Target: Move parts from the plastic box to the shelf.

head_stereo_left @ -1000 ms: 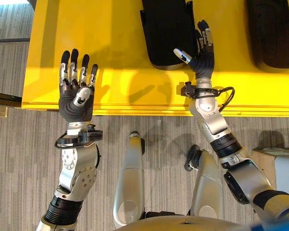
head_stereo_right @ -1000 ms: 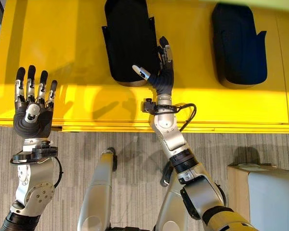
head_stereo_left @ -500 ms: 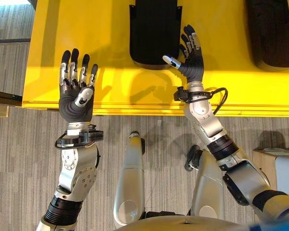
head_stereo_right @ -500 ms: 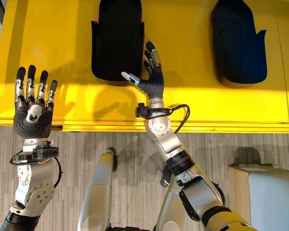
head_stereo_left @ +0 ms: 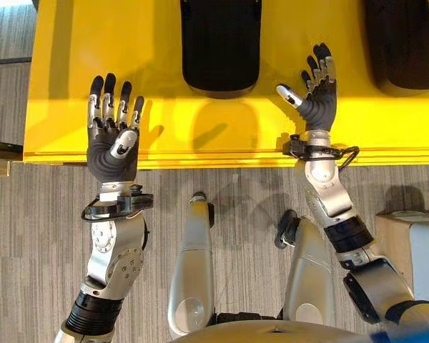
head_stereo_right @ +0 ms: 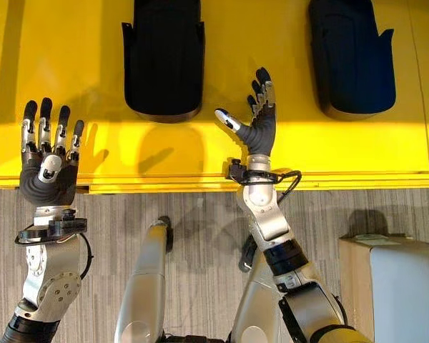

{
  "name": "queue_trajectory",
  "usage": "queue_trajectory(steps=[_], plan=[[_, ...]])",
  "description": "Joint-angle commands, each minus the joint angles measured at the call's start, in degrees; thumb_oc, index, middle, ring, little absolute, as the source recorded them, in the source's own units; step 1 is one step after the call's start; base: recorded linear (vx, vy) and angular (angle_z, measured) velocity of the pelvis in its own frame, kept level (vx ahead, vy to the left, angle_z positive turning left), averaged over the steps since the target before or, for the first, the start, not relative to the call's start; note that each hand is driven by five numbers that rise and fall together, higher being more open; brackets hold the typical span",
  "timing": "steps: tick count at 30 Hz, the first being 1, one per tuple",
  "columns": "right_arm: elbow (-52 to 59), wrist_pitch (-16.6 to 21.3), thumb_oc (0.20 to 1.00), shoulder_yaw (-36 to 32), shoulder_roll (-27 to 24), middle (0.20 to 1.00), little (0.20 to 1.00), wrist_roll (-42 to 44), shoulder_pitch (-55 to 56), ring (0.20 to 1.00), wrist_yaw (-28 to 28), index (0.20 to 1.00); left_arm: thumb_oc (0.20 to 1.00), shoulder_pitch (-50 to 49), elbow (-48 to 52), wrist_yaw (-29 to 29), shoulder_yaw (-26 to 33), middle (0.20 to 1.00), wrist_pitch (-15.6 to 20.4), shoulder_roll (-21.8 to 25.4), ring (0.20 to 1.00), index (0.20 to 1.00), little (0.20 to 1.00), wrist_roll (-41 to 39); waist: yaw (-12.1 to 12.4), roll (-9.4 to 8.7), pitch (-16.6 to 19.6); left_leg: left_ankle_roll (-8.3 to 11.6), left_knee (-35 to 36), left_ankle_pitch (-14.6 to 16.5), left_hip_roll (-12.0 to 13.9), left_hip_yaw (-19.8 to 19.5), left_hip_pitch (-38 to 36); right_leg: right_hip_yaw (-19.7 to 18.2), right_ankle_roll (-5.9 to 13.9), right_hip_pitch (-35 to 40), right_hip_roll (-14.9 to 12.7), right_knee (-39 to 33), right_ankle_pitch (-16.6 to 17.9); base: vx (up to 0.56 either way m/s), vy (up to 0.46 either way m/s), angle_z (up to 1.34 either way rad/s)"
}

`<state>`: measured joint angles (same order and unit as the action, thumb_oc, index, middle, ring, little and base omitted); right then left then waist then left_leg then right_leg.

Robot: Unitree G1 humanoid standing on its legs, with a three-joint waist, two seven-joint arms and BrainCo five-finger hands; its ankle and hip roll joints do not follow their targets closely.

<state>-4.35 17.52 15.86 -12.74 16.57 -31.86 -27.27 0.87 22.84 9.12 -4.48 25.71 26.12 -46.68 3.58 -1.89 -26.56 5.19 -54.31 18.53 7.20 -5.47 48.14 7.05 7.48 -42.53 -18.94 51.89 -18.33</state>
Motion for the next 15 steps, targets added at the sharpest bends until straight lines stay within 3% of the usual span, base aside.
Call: queue_trajectory(steps=[1, 11, 13, 15], plan=[[2.8, 4.9, 1.000, -1.2, 0.0, 1.000, 1.000, -2.3, 0.8, 1.000, 1.2, 1.000, 1.000, 1.3, 3.4, 0.6, 0.1, 1.000, 3.3, 0.3, 1.000, 1.000, 1.000, 5.0, 0.5, -0.29, 4.4, -0.76, 1.7, -3.1, 1.3, -1.1, 1.7, -2.4, -1.62, -2.9, 1.5, 1.9, 2.6, 0.01, -0.018, -0.07], [15.5, 8.2, 1.000, 1.3, -4.7, 1.000, 1.000, 2.7, 13.1, 1.000, 11.0, 1.000, 1.000, 0.9, -1.1, 1.2, 3.8, 1.000, 4.0, -0.1, 1.000, 1.000, 1.000, 7.4, -1.4, -1.22, 5.8, 0.03, 9.6, -7.8, 2.9, -0.6, -2.9, -1.7, -1.70, 0.4, 2.4, -4.1, 6.8, 0.00, -0.025, -0.06], [20.5, 8.9, 1.000, -0.1, -9.7, 1.000, 1.000, 5.8, 21.3, 1.000, 17.3, 1.000, 1.000, -2.5, -1.6, -2.5, 5.8, 1.000, 3.7, 1.1, 1.000, 1.000, 1.000, 6.5, -2.4, -1.48, 7.0, 0.88, 18.1, -11.3, 4.0, -0.4, -10.5, -0.4, -1.02, 7.7, 4.0, -11.4, 9.1, 0.09, -0.079, -0.09], [21.2, 8.9, 1.000, -0.7, -10.5, 1.000, 1.000, 6.2, 22.9, 1.000, 18.2, 1.000, 1.000, -3.2, -1.7, -3.3, 6.2, 1.000, 3.5, 1.3, 1.000, 1.000, 1.000, 6.3, -2.6, -1.42, 7.0, 1.01, 20.4, -12.1, 4.2, -0.4, -12.7, 0.0, -0.88, 10.2, 4.5, -13.8, 9.8, 0.07, -0.055, -0.10]])
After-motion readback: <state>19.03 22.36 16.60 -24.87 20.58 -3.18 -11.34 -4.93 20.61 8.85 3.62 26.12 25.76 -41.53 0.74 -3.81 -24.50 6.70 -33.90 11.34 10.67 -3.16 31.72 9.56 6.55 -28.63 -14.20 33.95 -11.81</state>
